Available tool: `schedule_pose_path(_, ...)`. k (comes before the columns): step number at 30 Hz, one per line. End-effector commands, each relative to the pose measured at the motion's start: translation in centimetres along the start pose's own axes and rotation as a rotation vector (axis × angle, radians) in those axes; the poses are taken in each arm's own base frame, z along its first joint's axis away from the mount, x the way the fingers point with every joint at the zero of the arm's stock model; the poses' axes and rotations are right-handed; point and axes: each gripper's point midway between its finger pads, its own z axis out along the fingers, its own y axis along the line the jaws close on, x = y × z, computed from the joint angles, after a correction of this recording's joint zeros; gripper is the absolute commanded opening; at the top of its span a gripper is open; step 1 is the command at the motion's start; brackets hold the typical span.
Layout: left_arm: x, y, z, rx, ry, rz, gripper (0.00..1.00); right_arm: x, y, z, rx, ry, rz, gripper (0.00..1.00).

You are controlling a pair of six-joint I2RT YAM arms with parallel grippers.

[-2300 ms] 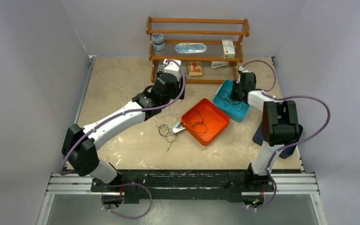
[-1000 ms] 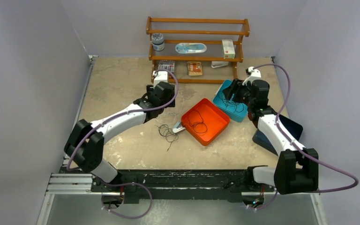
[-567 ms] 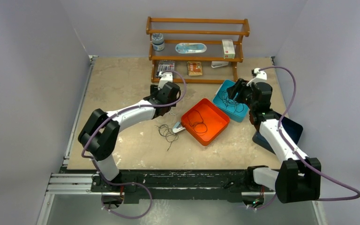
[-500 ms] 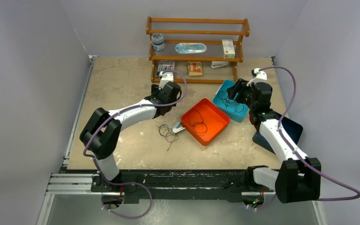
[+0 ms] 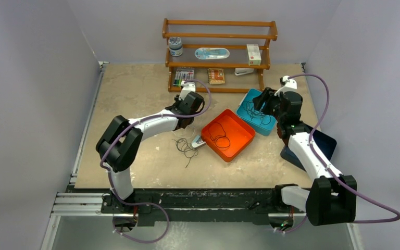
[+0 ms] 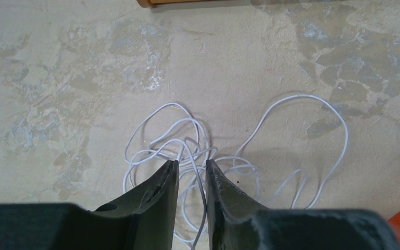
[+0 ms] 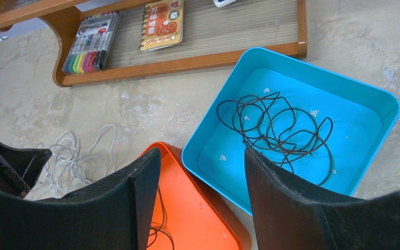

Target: Untangle the cables

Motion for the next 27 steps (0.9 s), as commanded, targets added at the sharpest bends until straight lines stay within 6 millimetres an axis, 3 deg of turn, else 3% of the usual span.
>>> schedule_pose_path(1, -2.9, 0.6, -0.4, -0.035, -0.071, -0.031, 0.20, -0.7, 0.4, -0.3, -0.011, -0.024, 0.004, 0.62)
schedule_pose_path(8, -3.1, 1.3, -0.6, -0.058, -0.076, -0.026, 0.00, -1.1, 0.3, -0.6, 0.000, -0.039, 0.006, 0.62)
schedule_pose_path(15, -5.3, 2.6, -2.8, -0.067, -0.117, -0.055, 0.00, -2.5, -0.9, -1.9, 0.077, -0.114, 0.027, 0.63)
schedule_pose_path(27, -9.7, 6.2, -9.3, 0.019, -0.208, -0.178, 0.00, -4.0, -3.2, -4.8, 0.234, -0.236, 0.164, 0.66)
